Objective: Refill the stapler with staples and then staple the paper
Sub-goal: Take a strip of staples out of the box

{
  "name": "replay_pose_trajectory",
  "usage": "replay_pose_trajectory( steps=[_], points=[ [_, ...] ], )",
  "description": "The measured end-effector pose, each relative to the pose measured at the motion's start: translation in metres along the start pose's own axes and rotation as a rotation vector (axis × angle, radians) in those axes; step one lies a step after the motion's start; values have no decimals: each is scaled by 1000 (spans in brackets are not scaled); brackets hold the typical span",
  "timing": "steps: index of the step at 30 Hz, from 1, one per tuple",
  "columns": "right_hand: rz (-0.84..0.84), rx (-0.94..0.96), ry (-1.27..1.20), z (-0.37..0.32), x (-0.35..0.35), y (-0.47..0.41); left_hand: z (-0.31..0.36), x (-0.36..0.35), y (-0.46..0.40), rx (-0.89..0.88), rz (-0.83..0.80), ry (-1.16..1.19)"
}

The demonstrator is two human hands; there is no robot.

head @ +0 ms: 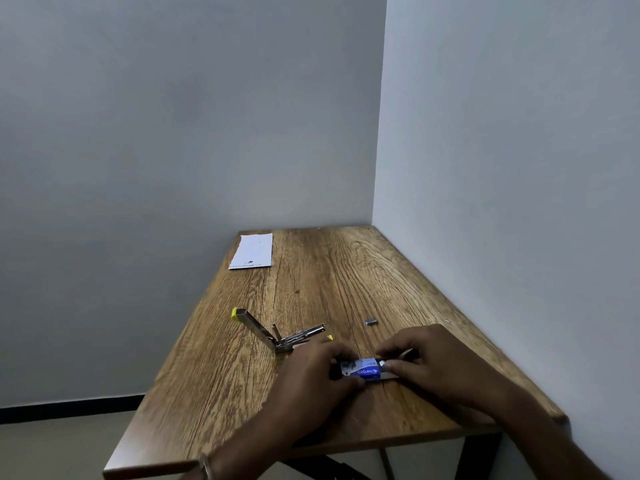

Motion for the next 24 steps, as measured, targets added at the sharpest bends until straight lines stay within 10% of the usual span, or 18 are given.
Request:
replay_pose_trajectory(
  steps=[24],
  points=[
    [-126,86,159,-12,3,-11,-4,0,1,-24,31,21]
  ],
)
Point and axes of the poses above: each hand's wrist, its own y-axis away from the middle knuckle, its own x-axis out of the back of the hand, z = x × y, the point moved 9 cm from there along -y, towards the middle knuckle, and after that the axes turned 14 degrees about y, right-handed, at the moved point
